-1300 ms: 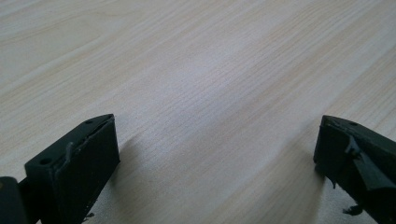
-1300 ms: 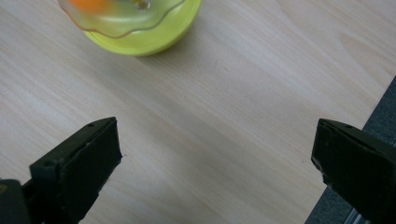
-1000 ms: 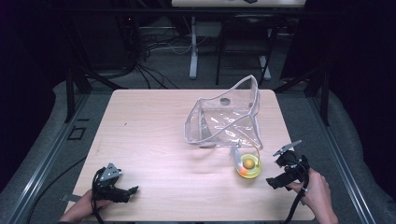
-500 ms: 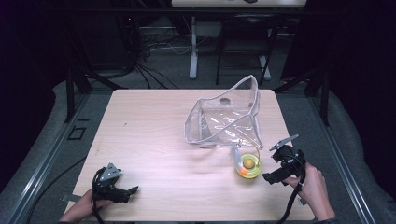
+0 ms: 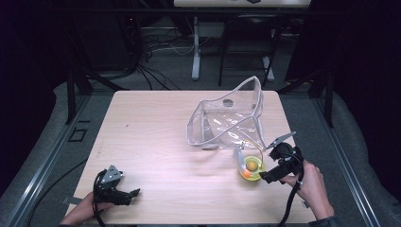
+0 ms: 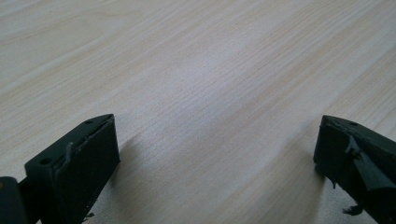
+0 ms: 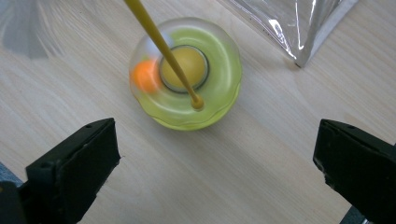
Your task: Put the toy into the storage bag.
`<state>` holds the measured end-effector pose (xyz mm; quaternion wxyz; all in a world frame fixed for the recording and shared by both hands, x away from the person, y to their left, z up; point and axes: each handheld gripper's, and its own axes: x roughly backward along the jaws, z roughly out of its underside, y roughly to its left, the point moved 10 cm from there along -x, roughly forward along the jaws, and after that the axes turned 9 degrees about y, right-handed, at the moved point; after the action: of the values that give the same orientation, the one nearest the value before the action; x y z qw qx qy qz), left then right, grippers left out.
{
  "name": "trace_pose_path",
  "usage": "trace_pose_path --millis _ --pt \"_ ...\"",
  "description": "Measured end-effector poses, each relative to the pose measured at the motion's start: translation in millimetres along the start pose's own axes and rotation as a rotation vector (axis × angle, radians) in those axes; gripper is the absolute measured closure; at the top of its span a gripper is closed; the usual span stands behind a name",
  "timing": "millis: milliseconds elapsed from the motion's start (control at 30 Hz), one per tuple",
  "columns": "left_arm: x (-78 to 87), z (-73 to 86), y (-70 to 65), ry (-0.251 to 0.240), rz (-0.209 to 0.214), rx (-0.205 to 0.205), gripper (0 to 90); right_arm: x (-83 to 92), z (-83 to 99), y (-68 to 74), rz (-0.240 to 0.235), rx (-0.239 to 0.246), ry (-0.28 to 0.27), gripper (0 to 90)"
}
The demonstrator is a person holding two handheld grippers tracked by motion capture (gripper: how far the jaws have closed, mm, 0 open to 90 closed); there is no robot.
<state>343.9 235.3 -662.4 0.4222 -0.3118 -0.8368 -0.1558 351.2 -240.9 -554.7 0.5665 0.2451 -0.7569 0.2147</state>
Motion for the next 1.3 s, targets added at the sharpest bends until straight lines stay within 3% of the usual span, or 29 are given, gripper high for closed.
trace_pose_path --millis 233,400,633,767,800,900,933,1167,1200,1300 --pt "0.0 0.0 0.0 0.0 0.0 0.0 0.0 6.3 -9.7 5.0 -0.01 0.019 -0.011 3.7" --pt "0.0 0.1 -0.1 0.001 0.001 0.0 0.0 18.1 -22.3 9.0 0.017 0.064 -0.021 14.8" --pt "0.1 0.1 0.0 0.001 0.0 -0.001 0.0 30.8 -31.3 9.6 0.064 0.097 -0.015 23.1" --pt "0.0 0.1 -0.1 0.001 0.001 0.0 0.0 38.2 -36.6 10.4 0.075 0.119 -0.012 33.4" --pt "0.0 0.1 -0.1 0.001 0.001 0.0 0.0 39.2 -38.1 11.9 0.079 0.14 0.002 40.6" --pt "0.0 0.1 -0.1 0.001 0.001 0.0 0.0 39.0 -39.1 12.6 0.085 0.155 0.02 47.8" --pt "0.0 0.1 -0.1 0.001 0.001 0.0 0.0 38.0 -39.9 13.1 0.086 0.17 0.041 54.6" --pt "0.0 0.1 -0.1 0.001 0.001 0.001 0.0 39.9 -44.9 16.9 0.106 0.204 0.057 62.1" --pt "0.0 0.1 -0.1 0.001 0.001 0.001 0.0 42.7 -45.6 18.1 0.108 0.214 0.065 69.1" --pt "0.0 0.1 0.0 0.001 -0.001 0.0 0.0 45.4 -46.6 18.7 0.109 0.217 0.066 73.6"
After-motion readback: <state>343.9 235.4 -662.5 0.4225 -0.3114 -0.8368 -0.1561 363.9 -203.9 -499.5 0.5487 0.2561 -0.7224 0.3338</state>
